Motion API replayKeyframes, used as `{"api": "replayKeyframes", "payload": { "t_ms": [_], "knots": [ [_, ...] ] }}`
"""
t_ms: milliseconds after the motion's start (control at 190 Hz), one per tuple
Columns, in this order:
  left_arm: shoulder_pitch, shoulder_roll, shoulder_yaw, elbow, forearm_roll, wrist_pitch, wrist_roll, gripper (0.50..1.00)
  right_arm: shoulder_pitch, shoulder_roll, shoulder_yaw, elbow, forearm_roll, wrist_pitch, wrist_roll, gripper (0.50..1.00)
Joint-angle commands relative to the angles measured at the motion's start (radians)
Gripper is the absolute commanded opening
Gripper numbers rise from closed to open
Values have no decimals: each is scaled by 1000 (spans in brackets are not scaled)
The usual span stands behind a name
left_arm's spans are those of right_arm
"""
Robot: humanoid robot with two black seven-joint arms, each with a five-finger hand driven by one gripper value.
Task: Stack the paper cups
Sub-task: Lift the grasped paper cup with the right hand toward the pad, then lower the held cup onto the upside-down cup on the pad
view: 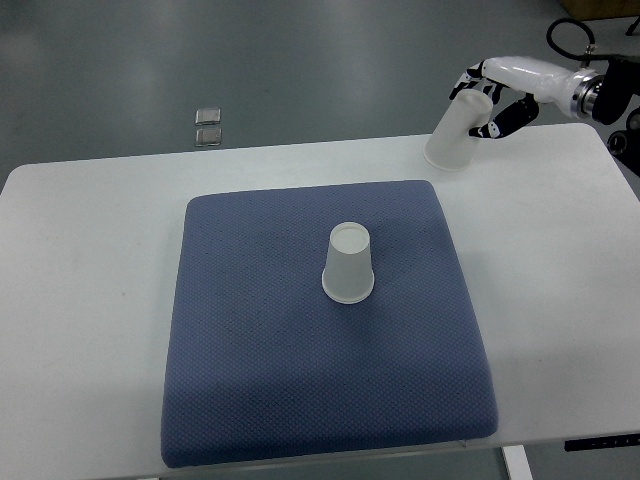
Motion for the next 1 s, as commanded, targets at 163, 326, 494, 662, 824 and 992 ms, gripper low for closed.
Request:
{"api": "replayKeyframes", "payload": {
  "t_ms": [163, 326, 494, 662, 824, 992],
  "knots": [
    [0, 0, 0, 0, 0, 0, 1, 1000, 63, -95, 2, 314, 108, 134, 9, 500],
    [0, 0, 1, 0, 0, 0, 1, 1000, 64, -90, 4, 420, 109, 163, 6, 500],
    [0, 0, 0, 0, 0, 0, 1, 1000, 55, -75, 1, 472, 99, 192, 2, 500],
    [0, 0, 0, 0, 0, 0, 1, 1000, 49, -44, -11, 472, 77, 194, -4, 500],
    [0, 0, 1, 0, 0, 0, -1, 1000, 20, -26, -14, 472, 17, 191, -4, 500],
    [0, 0, 0, 0, 0, 0, -1, 1000, -8, 14, -13, 472, -45, 181, -4, 500]
  ]
}}
